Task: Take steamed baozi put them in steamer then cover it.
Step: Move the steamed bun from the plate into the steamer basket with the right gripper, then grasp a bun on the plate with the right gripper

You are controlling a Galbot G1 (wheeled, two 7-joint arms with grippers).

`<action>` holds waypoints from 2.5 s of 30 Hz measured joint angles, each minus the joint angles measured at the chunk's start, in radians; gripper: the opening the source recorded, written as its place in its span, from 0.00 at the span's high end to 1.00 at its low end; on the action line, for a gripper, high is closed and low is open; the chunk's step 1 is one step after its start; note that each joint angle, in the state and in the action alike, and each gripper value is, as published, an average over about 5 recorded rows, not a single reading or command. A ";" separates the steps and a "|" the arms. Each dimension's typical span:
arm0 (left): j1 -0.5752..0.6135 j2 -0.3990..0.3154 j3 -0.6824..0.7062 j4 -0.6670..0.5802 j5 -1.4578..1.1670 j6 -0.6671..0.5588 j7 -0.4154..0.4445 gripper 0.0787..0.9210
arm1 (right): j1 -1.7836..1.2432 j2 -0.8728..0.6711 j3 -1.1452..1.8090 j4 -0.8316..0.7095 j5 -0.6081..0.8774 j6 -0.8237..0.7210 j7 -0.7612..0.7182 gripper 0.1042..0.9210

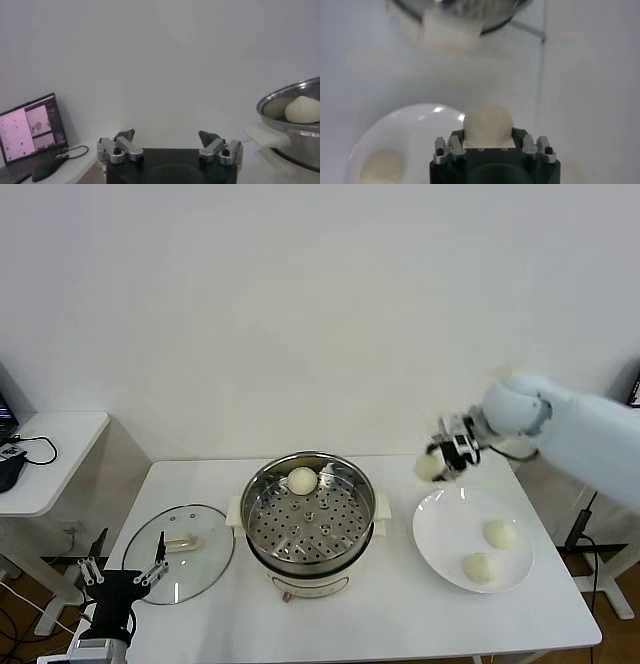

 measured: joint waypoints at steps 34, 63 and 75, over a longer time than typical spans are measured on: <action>0.010 -0.012 -0.045 -0.023 -0.004 0.000 0.003 0.12 | -0.142 0.592 -0.074 -0.238 0.237 -0.236 0.218 0.38; -0.002 -0.008 -0.036 -0.025 -0.003 -0.002 0.002 0.12 | -0.043 0.496 -0.074 -0.154 0.184 -0.193 0.090 0.12; 0.002 0.001 -0.009 -0.035 0.007 0.001 0.004 0.12 | 0.079 0.130 -0.108 0.056 0.066 -0.038 -0.076 0.12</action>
